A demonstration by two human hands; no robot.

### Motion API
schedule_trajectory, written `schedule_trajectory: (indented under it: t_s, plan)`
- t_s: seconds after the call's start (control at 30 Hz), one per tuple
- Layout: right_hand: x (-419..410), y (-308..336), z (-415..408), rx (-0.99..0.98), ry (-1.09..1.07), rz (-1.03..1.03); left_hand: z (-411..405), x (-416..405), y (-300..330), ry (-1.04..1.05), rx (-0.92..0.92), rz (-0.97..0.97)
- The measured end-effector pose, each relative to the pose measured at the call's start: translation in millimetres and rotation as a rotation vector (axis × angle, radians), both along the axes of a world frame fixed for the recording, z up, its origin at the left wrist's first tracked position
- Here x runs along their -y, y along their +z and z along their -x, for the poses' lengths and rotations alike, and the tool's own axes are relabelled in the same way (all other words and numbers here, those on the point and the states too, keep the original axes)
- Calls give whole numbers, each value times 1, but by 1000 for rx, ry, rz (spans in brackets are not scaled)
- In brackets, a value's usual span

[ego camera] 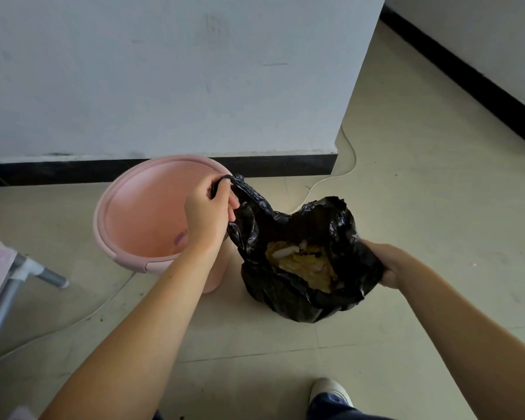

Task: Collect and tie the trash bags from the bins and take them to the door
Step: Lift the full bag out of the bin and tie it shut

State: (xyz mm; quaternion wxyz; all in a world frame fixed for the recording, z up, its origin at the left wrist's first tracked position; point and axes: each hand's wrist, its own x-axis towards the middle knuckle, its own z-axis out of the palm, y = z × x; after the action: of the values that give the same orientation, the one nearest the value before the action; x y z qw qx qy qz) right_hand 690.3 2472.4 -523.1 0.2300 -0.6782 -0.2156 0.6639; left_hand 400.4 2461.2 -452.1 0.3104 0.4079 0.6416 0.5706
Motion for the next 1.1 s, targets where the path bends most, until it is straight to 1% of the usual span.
schedule_trajectory:
  t_s: [0.07,0.17,0.2,0.23,0.3,0.4,0.43,0.47,0.5,0.53,0.57,0.6,0.63,0.7,0.77,0.8,0.83,0.87,0.93,0.97,1.03,1.1]
  plan:
    - [9,-1,-3,88,110,33,-1,1,3,8,-12,-14]
    - [16,8,-3,64,234,75,-3,0,4,29,11,-15]
    - [16,12,-2,70,246,47,-2,-2,2,39,17,-8]
    - [14,16,0,83,226,-17,-1,-4,0,47,28,1]
    - [5,24,5,140,95,-218,-1,-6,-1,48,19,28]
    - [-6,56,11,274,-31,-593,-4,-4,2,38,-91,22]
    - [-9,69,11,290,-65,-699,-6,-3,4,46,-135,6]
    - [-11,82,11,261,-107,-779,-7,-2,6,54,-174,-19]
    - [-11,96,14,172,-156,-827,-8,-1,8,53,-200,-57]
    - [-10,109,18,40,-200,-855,-10,0,9,37,-219,-110]
    - [-8,117,22,-80,-216,-879,-13,1,10,0,-242,-166]
    - [-6,123,27,-153,-190,-907,-17,3,12,-61,-281,-222]
    - [-4,125,34,-192,-115,-937,-22,4,15,-149,-336,-273]
    - [1,120,46,-235,155,-933,-36,7,21,-369,-473,-365]
    - [6,112,59,-187,524,-827,-48,7,23,-531,-613,-422]
    - [10,109,65,-121,695,-764,-52,7,25,-579,-630,-402]
    - [14,106,71,-39,819,-710,-55,8,26,-617,-597,-339]
    - [17,104,75,41,889,-679,-56,9,27,-665,-521,-261]
    - [22,100,83,160,935,-710,-55,8,24,-781,-341,-89]
    - [22,97,87,229,923,-765,-54,8,22,-832,-274,-20]
    - [21,91,90,408,841,-837,-53,9,14,-871,-153,48]
    - [16,89,86,535,728,-808,-55,14,4,-844,32,89]
